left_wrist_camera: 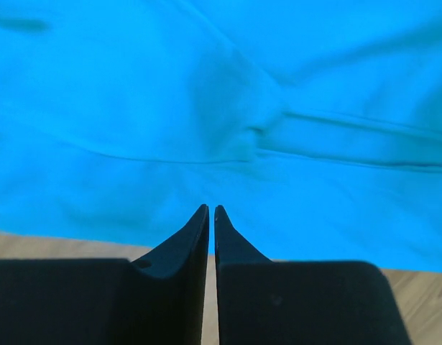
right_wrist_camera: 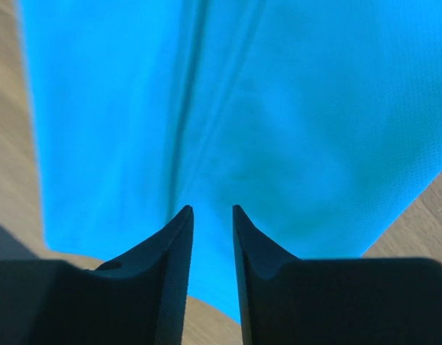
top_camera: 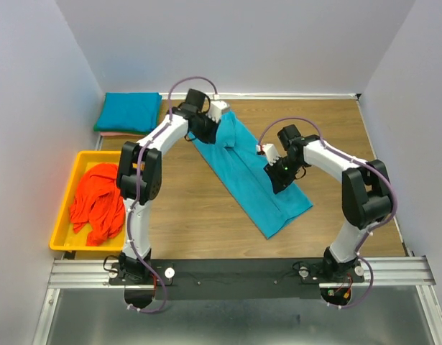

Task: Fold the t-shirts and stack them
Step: Fold the tshirt

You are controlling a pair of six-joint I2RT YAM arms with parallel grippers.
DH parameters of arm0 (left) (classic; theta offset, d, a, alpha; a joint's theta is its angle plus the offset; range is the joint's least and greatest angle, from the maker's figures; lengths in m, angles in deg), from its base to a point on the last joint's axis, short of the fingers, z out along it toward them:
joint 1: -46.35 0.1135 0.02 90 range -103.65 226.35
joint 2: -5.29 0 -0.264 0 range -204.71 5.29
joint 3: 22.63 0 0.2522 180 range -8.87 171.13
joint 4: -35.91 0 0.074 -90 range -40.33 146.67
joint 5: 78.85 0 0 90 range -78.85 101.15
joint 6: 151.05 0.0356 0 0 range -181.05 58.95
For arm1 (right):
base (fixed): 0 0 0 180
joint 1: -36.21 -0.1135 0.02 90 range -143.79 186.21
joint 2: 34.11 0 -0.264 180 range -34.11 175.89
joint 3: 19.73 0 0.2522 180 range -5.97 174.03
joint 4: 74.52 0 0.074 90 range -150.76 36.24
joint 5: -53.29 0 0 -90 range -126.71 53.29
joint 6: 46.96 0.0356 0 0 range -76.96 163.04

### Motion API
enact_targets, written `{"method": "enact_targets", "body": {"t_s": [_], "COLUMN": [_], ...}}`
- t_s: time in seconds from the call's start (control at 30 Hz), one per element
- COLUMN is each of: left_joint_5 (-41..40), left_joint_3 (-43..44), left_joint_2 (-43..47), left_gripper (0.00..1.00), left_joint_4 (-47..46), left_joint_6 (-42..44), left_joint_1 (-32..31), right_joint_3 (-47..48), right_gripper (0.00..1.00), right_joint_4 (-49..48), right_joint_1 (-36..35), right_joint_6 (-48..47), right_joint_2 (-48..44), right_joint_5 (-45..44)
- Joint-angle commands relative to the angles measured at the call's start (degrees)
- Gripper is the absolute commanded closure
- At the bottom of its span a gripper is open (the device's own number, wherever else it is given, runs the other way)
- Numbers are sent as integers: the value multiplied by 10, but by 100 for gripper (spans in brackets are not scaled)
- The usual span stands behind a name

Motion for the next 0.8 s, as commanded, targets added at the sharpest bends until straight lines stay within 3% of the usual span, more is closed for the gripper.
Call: {"method": "enact_targets", "body": {"t_s": [0.0,0.13,0.37,0.6,0.7,0.77], "left_joint_5": [25,-3,-36,-76,-67,-54], "left_joint_3": [-63,-56,48,317,364,325], "left_joint_2": [-6,-43,-133,-276,-279,-237], "left_gripper": [88,91,92,92,89,88], "left_joint_4": [1,13,61,120,119,97], "left_joint_6": [-36,-36,5,43,45,45], "left_joint_1": [-20,-24,-19,-1,10,16], "right_joint_3": [-3,-33,-66,-28,8,26], "right_gripper": [66,68,68,58,54,53], "right_joint_4": [-15,-14,-28,-66,-63,-61], "right_joint_1": [4,4,-24,-86,-85,-75], "right_joint_6": [-36,-40,1,71,87,87], "right_joint_2": [30,35,53,70,69,52], "right_joint_5": [-70,-50,74,214,232,230]}}
